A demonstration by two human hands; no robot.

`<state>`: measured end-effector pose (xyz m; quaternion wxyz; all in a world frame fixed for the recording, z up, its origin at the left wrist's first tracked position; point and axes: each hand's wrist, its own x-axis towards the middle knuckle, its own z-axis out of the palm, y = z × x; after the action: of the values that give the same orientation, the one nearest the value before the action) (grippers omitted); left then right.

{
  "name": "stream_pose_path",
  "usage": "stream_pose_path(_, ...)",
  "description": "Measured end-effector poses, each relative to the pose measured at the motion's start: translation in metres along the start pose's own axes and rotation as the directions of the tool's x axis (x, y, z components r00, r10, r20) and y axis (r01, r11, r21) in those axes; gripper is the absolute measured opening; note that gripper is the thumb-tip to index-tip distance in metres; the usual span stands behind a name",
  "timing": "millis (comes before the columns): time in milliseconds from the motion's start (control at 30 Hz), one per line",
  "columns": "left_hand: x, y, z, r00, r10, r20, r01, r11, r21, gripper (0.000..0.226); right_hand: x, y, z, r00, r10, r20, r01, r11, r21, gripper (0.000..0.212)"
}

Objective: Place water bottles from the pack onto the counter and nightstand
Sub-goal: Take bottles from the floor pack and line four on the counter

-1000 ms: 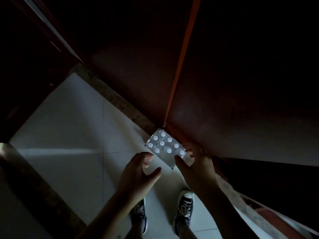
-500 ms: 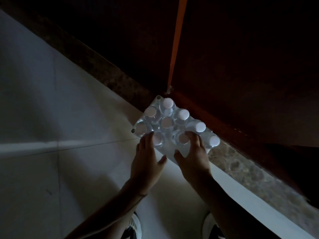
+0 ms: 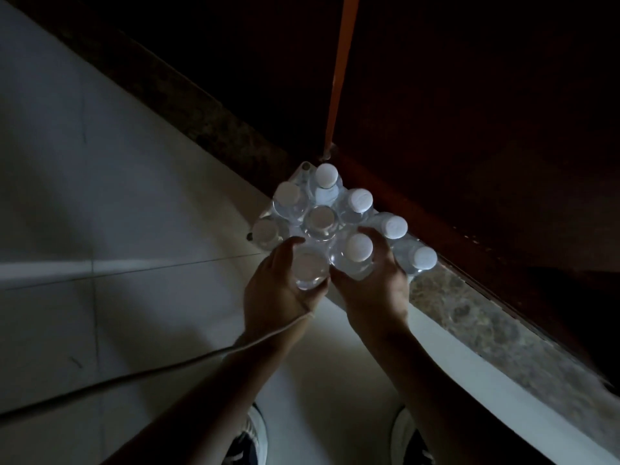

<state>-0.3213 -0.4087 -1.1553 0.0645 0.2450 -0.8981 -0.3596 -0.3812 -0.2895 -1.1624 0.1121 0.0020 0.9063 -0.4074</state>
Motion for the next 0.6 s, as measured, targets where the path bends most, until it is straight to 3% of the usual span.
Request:
stream_pose_path(133, 0.003, 0.066, -0.085, 0.993, 0.106, -0.051, -0.106, 0.994, -0.009, 0.056, -0.010, -0.075, -0.069, 0.989, -0.147, -0.011, 0.147, 0.989, 0.034, 0.067)
stream_pose_path(267, 0.011, 0.161, -0.201, 0.999, 0.038, -0.019, -0.042, 0.955, -0.294, 0.060, -0.021, -0.196, -0.169, 0.958, -0.279, 0.065, 0.269, 0.953, 0.137, 0.062)
stream_pose_path(433, 0.037, 0.288, -0.355, 0.993, 0.085, -0.083, -0.117, 0.826, -0.551, 0.069, -0.025, -0.363, -0.302, 0.929, -0.347, 0.128, 0.302, 0.912, 0.279, 0.054)
stream_pose_path(600, 0.056, 0.436, -0.526, 0.967, 0.177, -0.182, -0.254, 0.682, -0.686, 0.041, -0.049, -0.544, -0.425, 0.832, -0.552, 0.055, 0.434, 0.709, 0.555, 0.063)
